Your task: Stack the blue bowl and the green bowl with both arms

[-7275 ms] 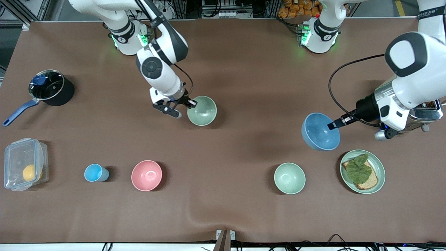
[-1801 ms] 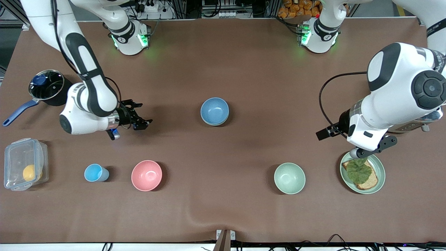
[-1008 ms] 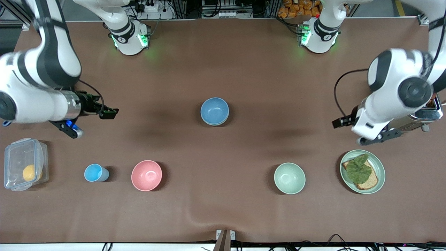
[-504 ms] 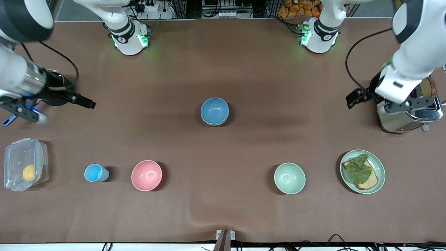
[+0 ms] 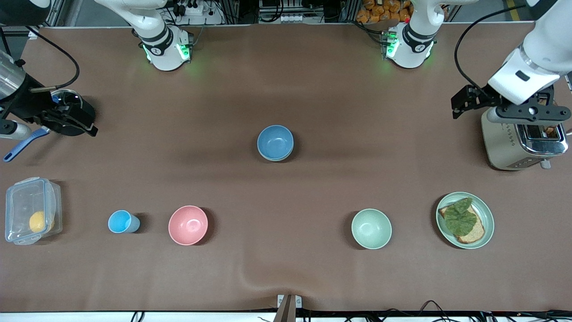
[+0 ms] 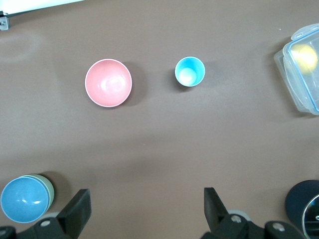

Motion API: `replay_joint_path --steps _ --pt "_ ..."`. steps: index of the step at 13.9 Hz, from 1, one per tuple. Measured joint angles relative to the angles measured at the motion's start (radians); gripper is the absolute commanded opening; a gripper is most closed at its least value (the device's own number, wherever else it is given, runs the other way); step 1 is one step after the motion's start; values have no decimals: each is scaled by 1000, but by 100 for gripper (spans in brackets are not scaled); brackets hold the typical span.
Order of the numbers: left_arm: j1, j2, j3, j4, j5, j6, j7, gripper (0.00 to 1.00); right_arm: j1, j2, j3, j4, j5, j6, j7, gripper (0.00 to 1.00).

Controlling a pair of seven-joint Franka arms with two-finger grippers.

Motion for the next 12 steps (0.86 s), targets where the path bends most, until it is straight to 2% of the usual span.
replay_joint_path --steps 4,12 --pt "11 23 5 112 -10 -152 1 100 0 -8 1 -17 -5 9 -2 100" --pt "18 45 0 146 -18 -162 1 100 21 -8 10 -25 -37 29 -4 100"
